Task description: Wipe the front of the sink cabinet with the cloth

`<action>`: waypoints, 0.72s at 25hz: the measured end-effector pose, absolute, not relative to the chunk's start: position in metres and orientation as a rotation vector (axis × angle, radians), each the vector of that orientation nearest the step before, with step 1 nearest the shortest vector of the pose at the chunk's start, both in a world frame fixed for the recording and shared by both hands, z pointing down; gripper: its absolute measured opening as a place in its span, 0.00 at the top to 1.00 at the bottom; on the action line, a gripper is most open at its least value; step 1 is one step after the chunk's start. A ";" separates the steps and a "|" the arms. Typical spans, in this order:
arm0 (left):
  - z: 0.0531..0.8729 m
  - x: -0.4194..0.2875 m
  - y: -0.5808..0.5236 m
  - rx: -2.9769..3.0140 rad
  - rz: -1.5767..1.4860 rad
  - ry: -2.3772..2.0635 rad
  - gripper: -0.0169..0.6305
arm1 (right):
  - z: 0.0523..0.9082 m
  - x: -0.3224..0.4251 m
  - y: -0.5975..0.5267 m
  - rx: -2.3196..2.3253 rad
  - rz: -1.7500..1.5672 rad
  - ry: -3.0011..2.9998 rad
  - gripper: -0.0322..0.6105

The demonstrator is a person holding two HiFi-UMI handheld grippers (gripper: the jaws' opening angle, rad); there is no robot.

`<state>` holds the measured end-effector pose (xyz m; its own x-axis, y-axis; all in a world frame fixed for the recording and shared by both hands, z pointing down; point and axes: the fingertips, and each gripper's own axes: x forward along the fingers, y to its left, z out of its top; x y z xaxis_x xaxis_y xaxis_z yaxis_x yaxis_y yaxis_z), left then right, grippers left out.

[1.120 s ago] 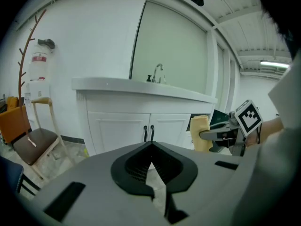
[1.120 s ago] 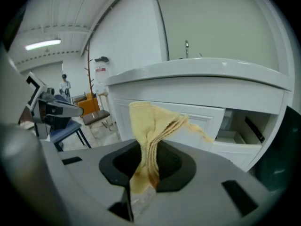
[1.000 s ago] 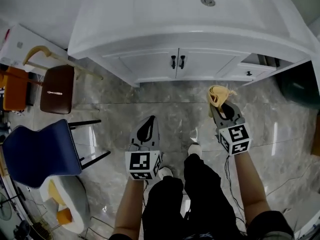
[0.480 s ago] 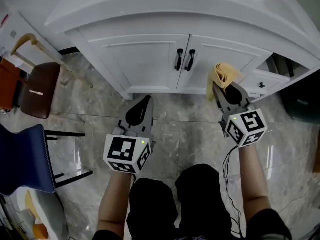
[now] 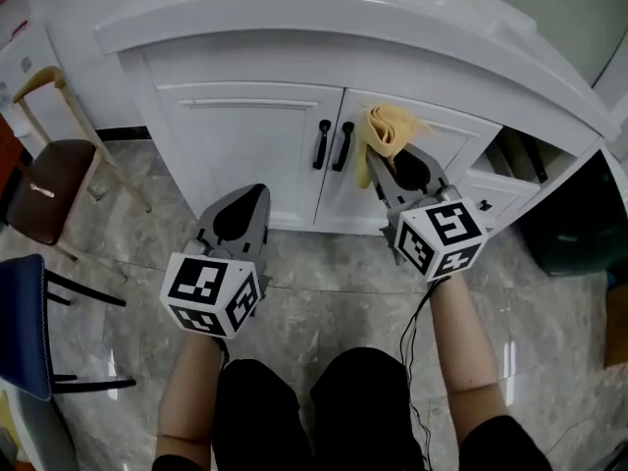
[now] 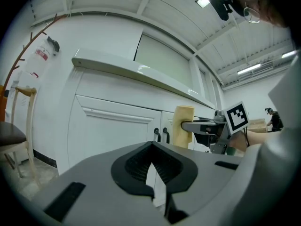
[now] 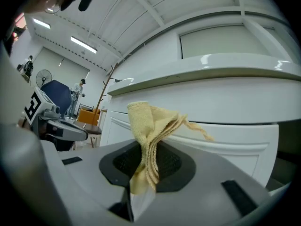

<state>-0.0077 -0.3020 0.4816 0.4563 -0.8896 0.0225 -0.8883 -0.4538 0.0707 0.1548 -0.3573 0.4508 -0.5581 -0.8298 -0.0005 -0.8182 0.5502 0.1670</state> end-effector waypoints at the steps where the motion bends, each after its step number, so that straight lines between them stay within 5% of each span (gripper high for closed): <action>1: 0.479 -0.007 -0.302 2.630 -0.028 -1.605 0.95 | 0.450 0.151 -0.359 1.427 -0.226 -2.699 0.82; 8: 0.466 0.007 -0.296 2.671 -0.033 -1.572 0.95 | 0.460 0.151 -0.381 1.457 -0.158 -2.644 0.82; 18: 0.467 0.049 -0.295 2.734 0.007 -1.457 0.95 | 0.455 0.248 -0.383 1.691 -0.123 -2.545 0.82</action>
